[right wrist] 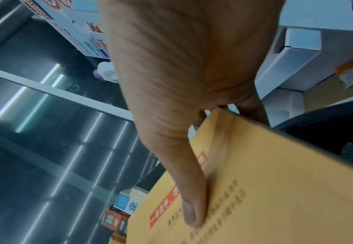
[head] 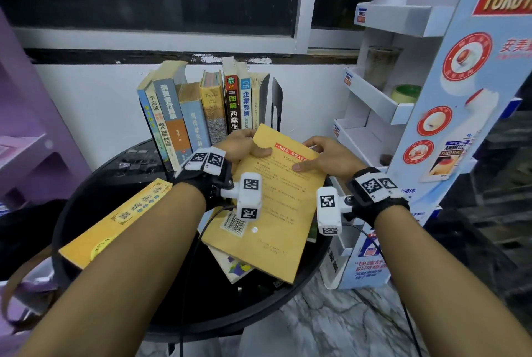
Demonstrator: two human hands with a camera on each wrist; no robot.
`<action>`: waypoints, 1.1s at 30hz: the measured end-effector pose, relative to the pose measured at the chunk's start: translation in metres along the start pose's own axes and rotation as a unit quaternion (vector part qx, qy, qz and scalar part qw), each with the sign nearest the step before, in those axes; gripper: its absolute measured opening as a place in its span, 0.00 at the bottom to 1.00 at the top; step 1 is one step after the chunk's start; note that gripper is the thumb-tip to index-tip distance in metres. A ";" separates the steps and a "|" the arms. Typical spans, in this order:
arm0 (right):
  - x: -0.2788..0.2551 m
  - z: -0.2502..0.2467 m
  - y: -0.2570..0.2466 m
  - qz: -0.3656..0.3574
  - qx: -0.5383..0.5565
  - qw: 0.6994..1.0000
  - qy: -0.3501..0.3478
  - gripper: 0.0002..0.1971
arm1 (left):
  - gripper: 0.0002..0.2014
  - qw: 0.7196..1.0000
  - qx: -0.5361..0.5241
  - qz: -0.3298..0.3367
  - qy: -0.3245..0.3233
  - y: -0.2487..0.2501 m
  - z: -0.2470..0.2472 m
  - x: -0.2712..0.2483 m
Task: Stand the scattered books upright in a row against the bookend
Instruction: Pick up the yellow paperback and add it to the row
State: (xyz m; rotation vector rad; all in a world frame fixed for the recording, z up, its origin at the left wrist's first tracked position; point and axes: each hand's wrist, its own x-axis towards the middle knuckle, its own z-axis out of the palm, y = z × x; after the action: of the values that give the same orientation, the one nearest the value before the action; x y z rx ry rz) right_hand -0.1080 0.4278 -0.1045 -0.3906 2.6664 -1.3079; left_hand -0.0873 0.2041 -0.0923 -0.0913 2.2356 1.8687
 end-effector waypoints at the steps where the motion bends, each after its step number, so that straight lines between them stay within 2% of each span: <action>1: 0.000 -0.002 -0.004 -0.007 0.007 1.000 0.010 0.26 | 0.29 1.000 -0.005 0.006 -0.006 0.002 -0.002 -0.001; 5: -0.001 -0.010 -0.019 -0.049 0.040 0.997 0.048 0.25 | 0.25 0.997 -0.059 0.044 -0.017 0.012 -0.013 -0.001; 10: -0.002 -0.013 -0.035 -0.087 0.131 0.983 0.092 0.25 | 0.28 0.988 -0.092 0.121 -0.013 0.022 -0.024 -0.004; 15: -0.008 -0.016 -0.051 -0.138 0.193 0.962 0.136 0.19 | 0.28 0.972 -0.136 0.188 -0.017 0.024 -0.031 -0.006; 18: -0.014 -0.016 -0.056 -0.153 0.219 0.957 0.109 0.15 | 0.25 0.963 -0.157 0.216 -0.027 0.020 -0.034 -0.006; 21: -0.017 -0.013 -0.056 -0.155 0.232 0.958 0.067 0.15 | 0.27 0.960 -0.175 0.217 -0.029 0.015 -0.034 -0.006; 27: -0.024 -0.023 -0.060 -0.137 0.183 0.974 -0.004 0.25 | 0.26 0.968 -0.136 0.212 -0.011 0.020 -0.032 -0.005; 30: -0.027 -0.023 -0.064 -0.139 0.153 0.978 0.007 0.25 | 0.28 0.973 -0.103 0.206 0.012 0.022 -0.030 -0.004; 33: -0.029 -0.020 -0.069 -0.154 0.129 0.979 0.028 0.25 | 0.25 0.975 -0.085 0.202 0.045 0.027 -0.029 -0.003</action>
State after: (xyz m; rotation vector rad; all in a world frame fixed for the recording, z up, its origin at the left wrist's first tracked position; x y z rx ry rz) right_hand -0.0735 0.4114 -0.0371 -0.7630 2.5043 -1.7487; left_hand -0.0933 0.1803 -0.0610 0.2768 2.2799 2.3026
